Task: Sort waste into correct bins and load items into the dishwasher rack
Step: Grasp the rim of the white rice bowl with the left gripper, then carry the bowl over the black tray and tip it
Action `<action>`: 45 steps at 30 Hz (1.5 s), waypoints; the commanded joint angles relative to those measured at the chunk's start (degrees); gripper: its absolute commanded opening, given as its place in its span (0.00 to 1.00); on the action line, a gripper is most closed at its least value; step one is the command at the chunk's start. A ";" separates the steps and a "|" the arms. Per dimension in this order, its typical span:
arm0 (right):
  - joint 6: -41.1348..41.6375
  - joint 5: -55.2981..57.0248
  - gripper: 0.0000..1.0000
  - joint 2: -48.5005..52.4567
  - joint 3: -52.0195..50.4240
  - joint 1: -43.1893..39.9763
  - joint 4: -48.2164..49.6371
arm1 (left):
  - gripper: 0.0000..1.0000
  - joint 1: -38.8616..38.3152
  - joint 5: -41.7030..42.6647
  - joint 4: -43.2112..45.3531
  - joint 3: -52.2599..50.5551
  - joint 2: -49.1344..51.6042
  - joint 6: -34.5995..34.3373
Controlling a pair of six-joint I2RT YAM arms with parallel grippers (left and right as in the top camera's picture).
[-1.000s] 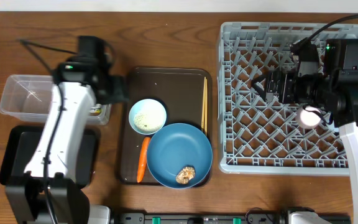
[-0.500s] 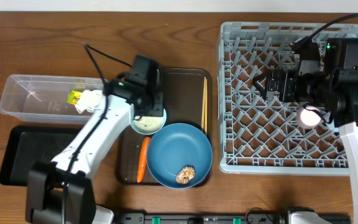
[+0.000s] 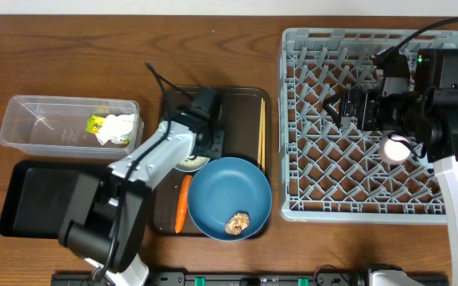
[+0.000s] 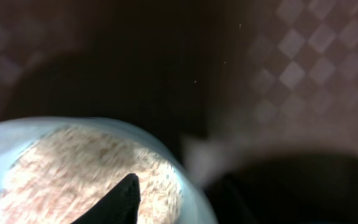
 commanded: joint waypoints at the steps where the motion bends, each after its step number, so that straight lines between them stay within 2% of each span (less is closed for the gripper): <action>1: 0.31 0.15 0.99 0.07 0.26 0.37 -0.11 | 0.38 -0.94 -2.29 0.85 -0.33 1.20 2.95; 3: 0.31 0.15 0.99 0.07 0.26 0.37 -0.15 | 0.29 -1.38 -4.39 1.09 -0.33 1.22 2.97; 6: 0.31 0.15 0.99 0.07 0.26 0.37 -0.17 | 0.24 -1.68 -5.84 1.75 -0.33 1.22 3.43; 8: 0.31 0.13 0.98 0.07 0.26 0.37 -0.17 | 0.12 -1.77 -7.08 2.12 -0.33 1.22 3.85; 10: 0.31 0.13 0.99 0.07 0.26 0.37 -0.17 | 0.06 -1.77 -8.85 2.32 -0.33 1.25 3.85; 16: 0.31 0.15 0.99 0.07 0.26 0.37 -0.46 | 0.06 -1.77 -9.49 2.01 -0.17 1.01 3.76; 20: 0.28 0.15 0.99 0.07 0.26 0.37 -0.66 | 0.06 -2.14 -6.75 -1.66 1.73 -1.44 2.40; 33: 0.28 0.17 0.99 0.07 0.26 0.37 -0.83 | 0.06 -2.03 -6.86 -8.72 2.21 -21.40 -8.83; 38: 0.28 0.17 0.99 0.07 0.26 0.37 -1.49 | 0.06 2.40 -6.84 -11.50 2.03 -30.36 -15.43; 45: 0.28 0.15 0.99 0.07 0.26 0.37 -1.49 | 0.06 15.91 -5.51 -15.02 0.79 -42.05 -20.28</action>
